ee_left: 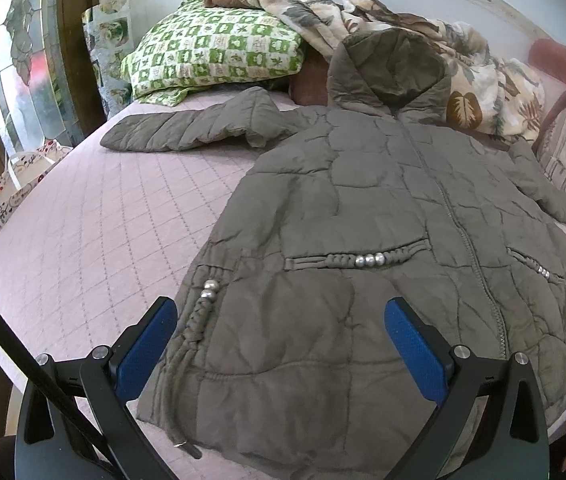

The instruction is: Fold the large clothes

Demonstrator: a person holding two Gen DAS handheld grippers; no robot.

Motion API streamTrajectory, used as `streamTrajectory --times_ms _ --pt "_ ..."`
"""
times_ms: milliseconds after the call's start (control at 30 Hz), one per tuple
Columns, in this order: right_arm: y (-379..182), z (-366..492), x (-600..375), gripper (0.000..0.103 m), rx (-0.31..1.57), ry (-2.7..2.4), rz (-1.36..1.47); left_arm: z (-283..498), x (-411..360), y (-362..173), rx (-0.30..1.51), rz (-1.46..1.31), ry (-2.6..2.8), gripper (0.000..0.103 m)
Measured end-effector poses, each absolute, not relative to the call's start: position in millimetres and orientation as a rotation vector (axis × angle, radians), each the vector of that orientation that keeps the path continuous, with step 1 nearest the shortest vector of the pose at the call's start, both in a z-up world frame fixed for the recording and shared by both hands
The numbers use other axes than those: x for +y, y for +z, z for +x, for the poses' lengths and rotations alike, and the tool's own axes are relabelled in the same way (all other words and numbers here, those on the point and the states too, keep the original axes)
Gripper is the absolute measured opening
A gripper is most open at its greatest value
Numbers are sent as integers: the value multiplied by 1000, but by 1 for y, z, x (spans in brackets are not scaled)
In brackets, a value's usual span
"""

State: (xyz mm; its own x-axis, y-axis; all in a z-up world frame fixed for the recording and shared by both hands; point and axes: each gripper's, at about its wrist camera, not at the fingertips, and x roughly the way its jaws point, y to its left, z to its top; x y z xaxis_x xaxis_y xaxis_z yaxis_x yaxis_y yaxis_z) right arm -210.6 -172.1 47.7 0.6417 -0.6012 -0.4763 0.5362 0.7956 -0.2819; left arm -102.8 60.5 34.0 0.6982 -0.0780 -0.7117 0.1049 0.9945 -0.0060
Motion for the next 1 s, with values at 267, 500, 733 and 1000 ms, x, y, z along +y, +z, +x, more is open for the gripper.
streamTrajectory --times_ms 267,500,733,1000 --pt "49 -228 -210 103 609 -753 -12 -101 74 37 793 22 -100 103" --pt "70 -233 -270 103 646 -755 197 -74 125 38 848 -98 -43 103" --pt "22 -199 -339 103 895 -636 408 -51 139 8 1012 -209 -220 103" --pt "-8 -193 -349 69 948 -463 694 -60 116 -4 1069 -101 -193 41"
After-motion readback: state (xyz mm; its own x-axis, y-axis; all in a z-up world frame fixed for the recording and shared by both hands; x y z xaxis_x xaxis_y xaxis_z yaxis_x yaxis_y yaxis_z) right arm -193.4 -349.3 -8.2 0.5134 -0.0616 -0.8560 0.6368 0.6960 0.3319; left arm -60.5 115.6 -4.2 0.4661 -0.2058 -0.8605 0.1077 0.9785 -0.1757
